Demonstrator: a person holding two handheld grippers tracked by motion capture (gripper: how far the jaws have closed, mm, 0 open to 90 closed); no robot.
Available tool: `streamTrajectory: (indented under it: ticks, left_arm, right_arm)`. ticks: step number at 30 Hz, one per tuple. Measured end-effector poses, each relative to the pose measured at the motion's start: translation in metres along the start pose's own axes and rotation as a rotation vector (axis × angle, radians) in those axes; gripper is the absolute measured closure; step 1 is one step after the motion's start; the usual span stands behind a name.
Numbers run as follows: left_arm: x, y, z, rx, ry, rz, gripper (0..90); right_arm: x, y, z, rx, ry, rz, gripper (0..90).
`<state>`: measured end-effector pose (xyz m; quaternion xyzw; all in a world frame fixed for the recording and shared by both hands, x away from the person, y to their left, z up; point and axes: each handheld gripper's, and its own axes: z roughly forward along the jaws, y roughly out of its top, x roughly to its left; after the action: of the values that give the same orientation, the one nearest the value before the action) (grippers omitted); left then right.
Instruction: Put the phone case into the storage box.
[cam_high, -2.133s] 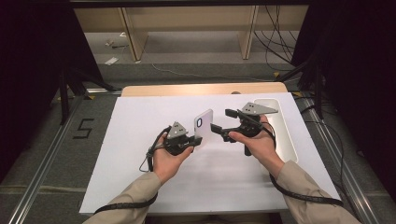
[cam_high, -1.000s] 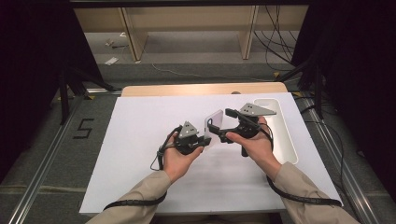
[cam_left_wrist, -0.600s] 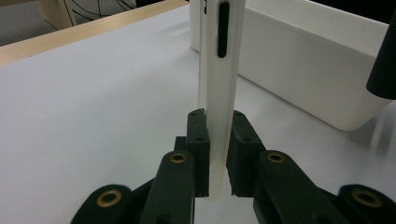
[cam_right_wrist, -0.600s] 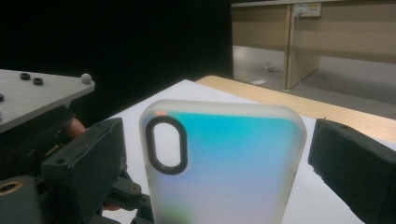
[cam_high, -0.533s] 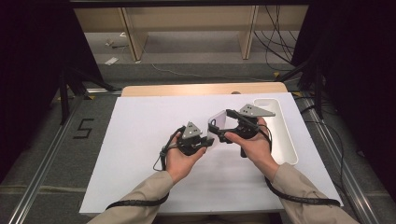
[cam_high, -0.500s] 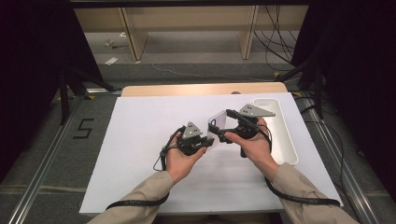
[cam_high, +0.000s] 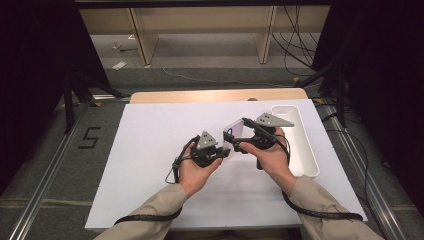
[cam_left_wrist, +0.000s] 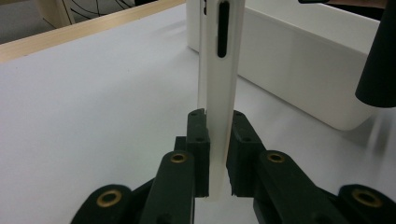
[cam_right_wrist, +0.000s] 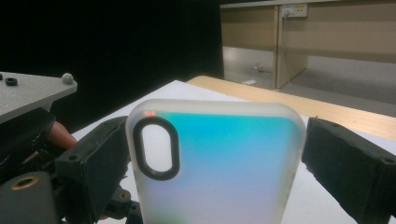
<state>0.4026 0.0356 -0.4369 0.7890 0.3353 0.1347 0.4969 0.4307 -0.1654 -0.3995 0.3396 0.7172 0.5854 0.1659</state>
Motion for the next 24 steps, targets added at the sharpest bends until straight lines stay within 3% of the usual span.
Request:
streamTrajectory:
  ticks: [12, 24]
  left_arm:
    - [-0.0016, 0.0004, 0.0012, -0.001, -0.004, 0.002, 80.6]
    - [-0.002, 0.0007, 0.0005, -0.001, -0.006, 0.007, 80.1]
  right_arm:
    - [0.0005, -0.0008, -0.0006, -0.006, -0.007, -0.003, 17.0]
    - [0.001, -0.0005, -0.0015, -0.01, -0.002, -0.004, 17.6]
